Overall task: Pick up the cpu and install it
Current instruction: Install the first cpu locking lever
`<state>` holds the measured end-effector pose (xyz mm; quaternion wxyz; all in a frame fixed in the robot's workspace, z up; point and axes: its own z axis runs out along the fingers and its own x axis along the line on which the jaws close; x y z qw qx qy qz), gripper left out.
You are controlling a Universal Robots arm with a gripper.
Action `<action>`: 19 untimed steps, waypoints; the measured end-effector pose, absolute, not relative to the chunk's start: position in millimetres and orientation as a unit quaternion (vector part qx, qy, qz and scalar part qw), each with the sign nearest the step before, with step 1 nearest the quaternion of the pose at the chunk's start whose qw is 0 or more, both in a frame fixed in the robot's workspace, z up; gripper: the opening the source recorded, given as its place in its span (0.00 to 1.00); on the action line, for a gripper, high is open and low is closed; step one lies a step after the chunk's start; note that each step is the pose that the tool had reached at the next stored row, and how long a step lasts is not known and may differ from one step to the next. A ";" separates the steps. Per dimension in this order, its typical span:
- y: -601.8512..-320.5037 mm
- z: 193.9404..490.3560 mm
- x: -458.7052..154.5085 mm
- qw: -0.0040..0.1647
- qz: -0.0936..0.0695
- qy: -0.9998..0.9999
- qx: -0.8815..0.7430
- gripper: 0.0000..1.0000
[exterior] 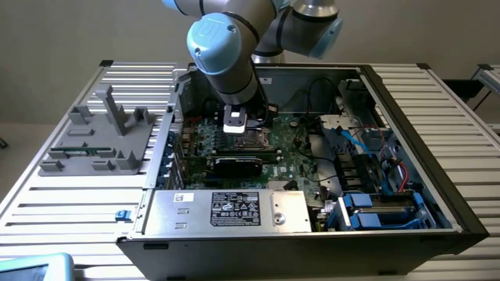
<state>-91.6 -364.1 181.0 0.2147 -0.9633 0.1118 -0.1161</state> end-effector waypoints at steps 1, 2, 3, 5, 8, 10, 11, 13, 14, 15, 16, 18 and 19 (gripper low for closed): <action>-364.1 181.1 -91.6 0.215 -0.116 0.112 -0.963 0.12; -364.1 181.1 -91.6 0.215 -0.116 0.112 -0.963 0.12; -364.1 181.1 -91.6 0.215 -0.116 0.112 -0.963 0.12; -364.1 181.0 -91.7 0.215 -0.116 0.112 -0.963 0.12; -364.0 181.0 -91.6 0.215 -0.116 0.112 -0.963 0.12; -363.8 181.0 -91.6 0.215 -0.116 0.112 -0.963 0.12; -363.8 181.0 -91.6 0.215 -0.116 0.112 -0.963 0.12; -363.7 181.0 -91.6 0.215 -0.116 0.112 -0.963 0.12; -363.7 181.0 -91.6 0.215 -0.116 0.112 -0.963 0.12; -363.5 181.0 -91.6 0.215 -0.116 0.112 -0.963 0.12; -363.3 181.0 -91.6 0.215 -0.116 0.112 -0.963 0.12; -363.2 181.1 -91.6 0.215 -0.116 0.112 -0.963 0.12; -363.0 181.1 -91.6 0.215 -0.116 0.112 -0.963 0.12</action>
